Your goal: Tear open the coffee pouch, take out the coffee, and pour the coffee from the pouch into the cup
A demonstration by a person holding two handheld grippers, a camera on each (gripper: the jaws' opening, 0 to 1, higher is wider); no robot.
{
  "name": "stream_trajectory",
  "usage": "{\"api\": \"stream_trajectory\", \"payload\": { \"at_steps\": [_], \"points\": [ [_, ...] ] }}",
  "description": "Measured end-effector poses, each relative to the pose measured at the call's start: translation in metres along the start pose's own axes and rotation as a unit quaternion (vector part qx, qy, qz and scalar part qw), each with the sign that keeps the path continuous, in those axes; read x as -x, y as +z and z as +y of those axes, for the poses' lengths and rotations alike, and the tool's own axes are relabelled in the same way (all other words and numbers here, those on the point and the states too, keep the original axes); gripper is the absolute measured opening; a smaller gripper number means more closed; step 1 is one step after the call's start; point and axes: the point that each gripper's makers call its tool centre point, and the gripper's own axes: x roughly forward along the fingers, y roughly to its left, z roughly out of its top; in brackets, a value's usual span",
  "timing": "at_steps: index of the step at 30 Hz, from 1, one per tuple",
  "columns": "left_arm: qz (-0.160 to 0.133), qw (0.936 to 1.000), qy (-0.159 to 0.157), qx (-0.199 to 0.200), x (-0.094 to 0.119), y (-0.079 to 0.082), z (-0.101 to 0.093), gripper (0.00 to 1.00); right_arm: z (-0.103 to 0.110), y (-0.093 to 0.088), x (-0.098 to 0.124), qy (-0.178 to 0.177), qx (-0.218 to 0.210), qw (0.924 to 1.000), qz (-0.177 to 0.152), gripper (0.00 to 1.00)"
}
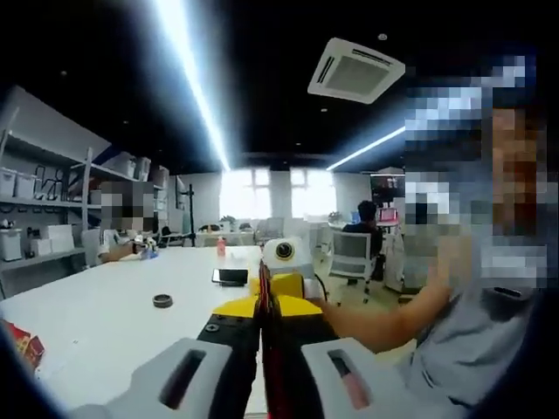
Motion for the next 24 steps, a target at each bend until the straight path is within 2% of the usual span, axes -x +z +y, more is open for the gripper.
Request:
{"api": "stream_trajectory", "payload": {
  "at_steps": [4,6,8,10,12,14,16,19,22,24],
  "points": [
    [-0.002,1.0000,-0.003,0.004,0.000,0.000,-0.002,0.06,0.000,0.002,0.001,-0.003,0.006,1.0000,0.002,0.02],
    [-0.007,0.9999,-0.003,0.008,0.000,0.001,-0.002,0.12,-0.001,0.008,0.003,-0.004,0.008,0.9999,-0.008,0.02],
    [0.004,1.0000,-0.001,0.006,0.003,-0.004,-0.003,0.07,-0.002,0.016,0.006,-0.003,0.005,0.9998,-0.017,0.02],
    [0.004,0.9999,0.002,-0.012,0.004,-0.007,-0.003,0.05,-0.002,0.013,0.004,-0.007,0.014,0.9999,-0.005,0.02],
    [0.002,0.9999,0.000,-0.012,0.005,-0.007,-0.003,0.05,-0.001,0.012,0.005,-0.005,0.012,0.9999,-0.004,0.02],
    [0.000,1.0000,-0.004,-0.002,0.006,-0.008,-0.003,0.10,0.000,0.011,0.004,-0.005,0.013,0.9999,-0.003,0.02],
    [0.006,1.0000,-0.001,0.000,0.009,-0.011,-0.003,0.05,-0.002,0.013,0.006,-0.007,0.012,0.9999,-0.004,0.02],
    [0.009,0.9999,0.004,-0.009,0.011,-0.014,-0.002,0.05,-0.004,0.010,0.005,-0.010,0.014,0.9999,0.000,0.02],
    [0.006,0.9998,0.004,0.016,0.011,-0.014,-0.001,0.12,-0.003,0.011,0.006,-0.009,0.013,0.9999,-0.004,0.02],
    [0.010,0.9998,0.003,0.016,0.015,-0.017,-0.001,0.09,-0.003,0.017,0.009,-0.009,0.011,0.9998,-0.013,0.02]
  ]
}}
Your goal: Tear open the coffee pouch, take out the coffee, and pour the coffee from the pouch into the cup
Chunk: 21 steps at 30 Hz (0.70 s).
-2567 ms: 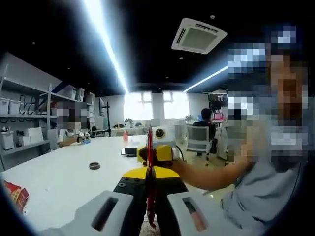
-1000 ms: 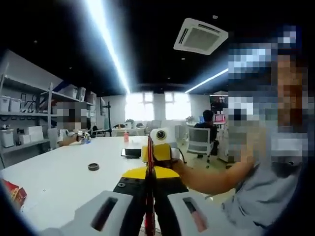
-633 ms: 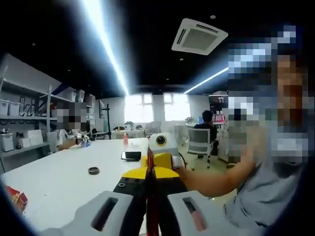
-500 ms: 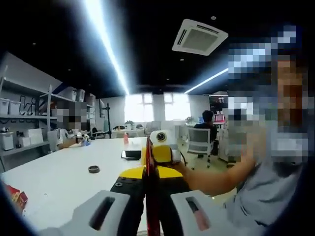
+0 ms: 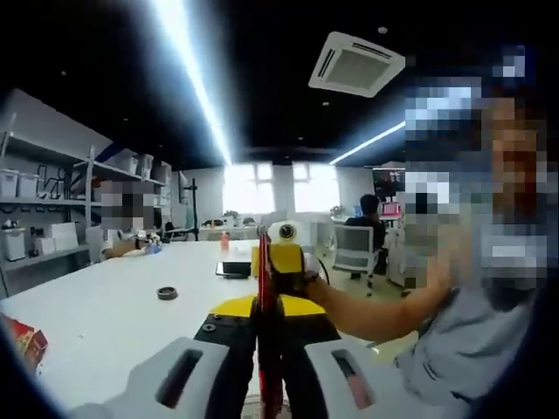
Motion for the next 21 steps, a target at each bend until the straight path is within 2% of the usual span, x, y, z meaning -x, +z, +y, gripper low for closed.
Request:
{"api": "stream_trajectory", "payload": {
  "at_steps": [1,3,7,9,11,14,15,18,20,21],
  "points": [
    [0.004,1.0000,0.003,-0.004,0.003,-0.003,0.001,0.05,0.000,0.002,0.001,-0.001,0.001,1.0000,-0.001,0.02],
    [0.006,0.9999,-0.003,-0.008,0.003,-0.005,-0.002,0.05,0.000,-0.002,-0.001,-0.003,0.005,1.0000,0.008,0.02],
    [-0.008,0.9999,0.010,0.006,0.005,-0.005,0.004,0.12,0.002,-0.001,-0.002,-0.001,0.004,1.0000,0.004,0.02],
    [-0.001,1.0000,0.007,0.001,0.008,-0.010,0.003,0.06,0.000,0.000,-0.001,-0.003,0.007,0.9999,0.008,0.02],
    [0.001,1.0000,0.003,-0.006,0.008,-0.012,0.002,0.05,-0.001,-0.001,-0.001,-0.003,0.009,0.9999,0.013,0.02],
    [-0.008,0.9999,0.006,0.008,0.009,-0.011,0.004,0.13,-0.002,0.000,0.000,-0.002,0.008,0.9999,0.010,0.02],
    [-0.007,0.9999,0.008,0.012,0.010,-0.012,0.005,0.08,-0.003,0.001,0.001,-0.003,0.008,0.9999,0.008,0.02],
    [0.003,1.0000,0.004,-0.001,0.012,-0.021,0.003,0.06,-0.003,-0.001,0.003,-0.006,0.011,0.9998,0.014,0.02],
    [-0.003,1.0000,0.001,0.005,0.012,-0.020,0.003,0.10,-0.002,-0.003,0.004,-0.006,0.009,0.9999,0.012,0.02],
    [-0.010,0.9998,0.006,0.017,0.012,-0.019,0.005,0.16,-0.004,-0.001,0.006,-0.007,0.006,0.9999,0.008,0.02]
  ]
}}
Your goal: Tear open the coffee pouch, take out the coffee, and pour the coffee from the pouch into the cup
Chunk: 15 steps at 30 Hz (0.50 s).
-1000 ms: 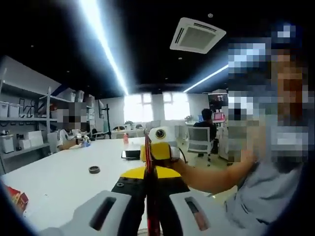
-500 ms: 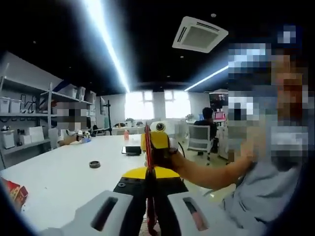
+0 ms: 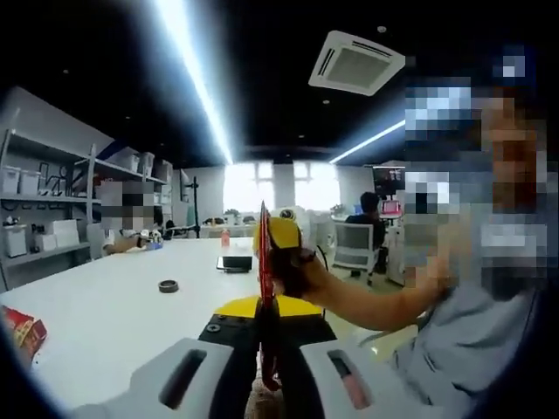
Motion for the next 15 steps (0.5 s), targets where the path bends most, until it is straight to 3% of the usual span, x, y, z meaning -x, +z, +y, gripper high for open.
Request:
{"api": "stream_trajectory", "payload": {
  "at_steps": [2,3,5,7,8,10,13,15],
  "points": [
    [0.011,0.9999,-0.001,-0.002,0.0026,-0.0047,0.0004,0.06,-0.0007,0.0000,0.0016,-0.002,-0.001,1.0000,-0.003,0.02],
    [0.008,0.9998,0.002,-0.020,0.0032,-0.0044,0.0018,0.05,0.0000,-0.0026,0.0011,-0.003,0.000,1.0000,0.000,0.02],
    [0.012,0.9998,0.001,-0.017,0.0031,-0.0062,0.0006,0.06,-0.0007,-0.0043,0.0019,-0.003,-0.003,1.0000,-0.003,0.02],
    [-0.001,1.0000,0.002,0.000,0.0032,-0.0032,0.0019,0.14,-0.0029,-0.0019,0.0036,-0.005,-0.005,0.9999,-0.015,0.02],
    [0.004,1.0000,0.000,0.001,0.0042,-0.0049,0.0017,0.07,-0.0035,-0.0010,0.0037,-0.005,-0.004,0.9998,-0.018,0.02],
    [0.008,0.9999,0.002,-0.010,0.0048,-0.0065,0.0019,0.05,-0.0017,-0.0031,0.0033,-0.002,0.009,0.9998,-0.019,0.03],
    [0.010,0.9999,0.001,-0.011,0.0055,-0.0071,0.0020,0.05,0.0007,-0.0026,0.0020,0.006,0.010,0.9997,-0.023,0.18],
    [0.012,0.9999,-0.001,-0.010,0.0056,-0.0081,0.0018,0.05,0.0007,-0.0024,0.0013,0.005,0.011,0.9997,-0.023,0.18]
  ]
}}
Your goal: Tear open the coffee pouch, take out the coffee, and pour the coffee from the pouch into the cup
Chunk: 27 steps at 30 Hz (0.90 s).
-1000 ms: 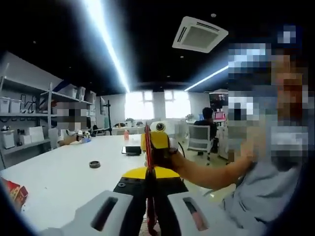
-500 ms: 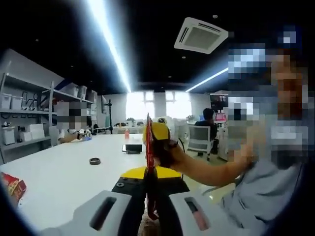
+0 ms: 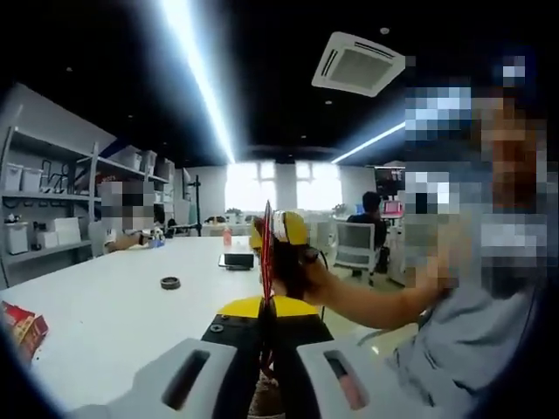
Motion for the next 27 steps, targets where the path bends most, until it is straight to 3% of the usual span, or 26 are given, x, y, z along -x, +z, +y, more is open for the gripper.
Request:
{"api": "stream_trajectory", "payload": {
  "at_steps": [2,7,14,25,27],
  "points": [
    [0.001,1.0000,0.001,0.001,0.000,0.000,0.000,0.05,0.000,0.001,0.001,0.000,0.001,1.0000,0.001,0.03],
    [-0.002,1.0000,0.000,0.005,-0.001,0.003,-0.001,0.06,0.004,0.004,0.000,0.006,0.002,1.0000,-0.004,0.07],
    [-0.003,1.0000,0.002,-0.001,-0.002,0.004,-0.003,0.05,0.008,0.004,0.000,0.016,-0.006,0.9998,-0.005,0.04],
    [-0.003,1.0000,0.001,-0.002,-0.001,0.004,-0.001,0.05,0.008,-0.001,-0.006,0.014,0.006,0.9999,0.002,0.11],
    [-0.002,1.0000,0.003,-0.003,-0.002,0.003,-0.001,0.05,0.012,-0.003,-0.007,0.021,-0.002,0.9998,0.004,0.06]
  ]
}}
